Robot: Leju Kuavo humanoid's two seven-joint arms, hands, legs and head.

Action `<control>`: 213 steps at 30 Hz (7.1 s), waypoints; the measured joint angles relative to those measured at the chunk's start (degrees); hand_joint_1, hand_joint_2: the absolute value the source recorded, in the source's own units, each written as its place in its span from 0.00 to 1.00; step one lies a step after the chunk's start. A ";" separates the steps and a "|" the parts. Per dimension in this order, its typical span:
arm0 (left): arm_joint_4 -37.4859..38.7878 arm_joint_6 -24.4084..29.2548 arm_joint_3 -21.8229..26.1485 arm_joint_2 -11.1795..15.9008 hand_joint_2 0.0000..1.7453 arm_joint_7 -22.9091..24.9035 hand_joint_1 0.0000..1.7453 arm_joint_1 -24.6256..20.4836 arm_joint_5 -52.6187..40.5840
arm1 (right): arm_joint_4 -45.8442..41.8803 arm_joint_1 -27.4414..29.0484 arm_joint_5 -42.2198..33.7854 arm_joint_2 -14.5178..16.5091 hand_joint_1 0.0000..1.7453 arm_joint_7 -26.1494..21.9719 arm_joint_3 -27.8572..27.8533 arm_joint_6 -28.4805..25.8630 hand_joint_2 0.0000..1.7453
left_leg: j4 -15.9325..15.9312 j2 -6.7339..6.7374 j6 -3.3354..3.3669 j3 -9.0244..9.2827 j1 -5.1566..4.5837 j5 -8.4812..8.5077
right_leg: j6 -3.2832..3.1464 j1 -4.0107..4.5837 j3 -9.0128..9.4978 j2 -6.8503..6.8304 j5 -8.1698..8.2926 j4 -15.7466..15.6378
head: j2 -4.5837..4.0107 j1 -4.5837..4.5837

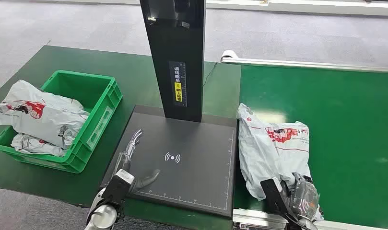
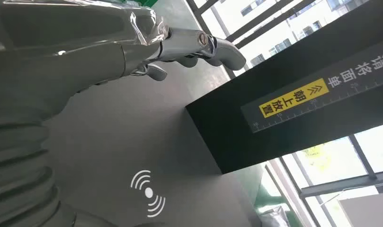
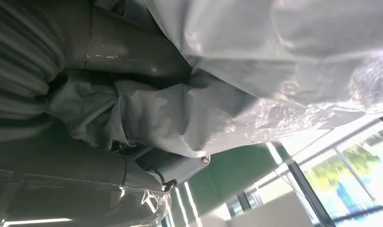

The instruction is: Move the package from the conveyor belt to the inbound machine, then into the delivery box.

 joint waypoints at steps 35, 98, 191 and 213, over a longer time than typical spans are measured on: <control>-0.93 -0.27 0.14 -0.34 1.00 -0.33 0.00 0.94 -0.62 | -22.00 5.42 -20.89 -1.51 1.00 -6.96 18.09 7.15 1.00 | 0.00 0.00 0.00 -0.07 -0.01 0.00 | 0.00 0.00 -0.08 0.00 0.00 0.00 | 0.00 0.00; 0.47 3.81 -0.02 1.05 1.00 -1.32 0.00 -1.06 2.08 | 6.03 -4.71 -28.39 -2.03 0.77 -6.91 42.01 13.82 1.00 | 0.00 0.02 -0.01 -0.07 0.00 0.01 | 0.00 0.02 -0.08 0.01 0.00 0.01 | 0.00 0.00; -9.51 7.04 2.19 4.20 1.00 -1.46 0.00 -2.42 -0.10 | -5.96 -5.04 -29.29 -4.49 0.00 -6.58 37.50 13.62 1.00 | 0.00 0.02 -0.03 -0.12 -0.01 0.03 | -0.01 0.02 -0.13 0.01 0.01 0.02 | 0.00 0.01; -9.90 7.43 3.20 4.14 1.00 -2.87 0.00 -0.46 0.14 | -19.64 -3.65 -32.89 -11.02 0.00 -8.90 33.90 11.81 1.00 | 0.01 0.02 -0.03 -0.12 0.00 0.03 | -0.01 0.02 -0.13 0.01 0.01 0.02 | 0.00 0.00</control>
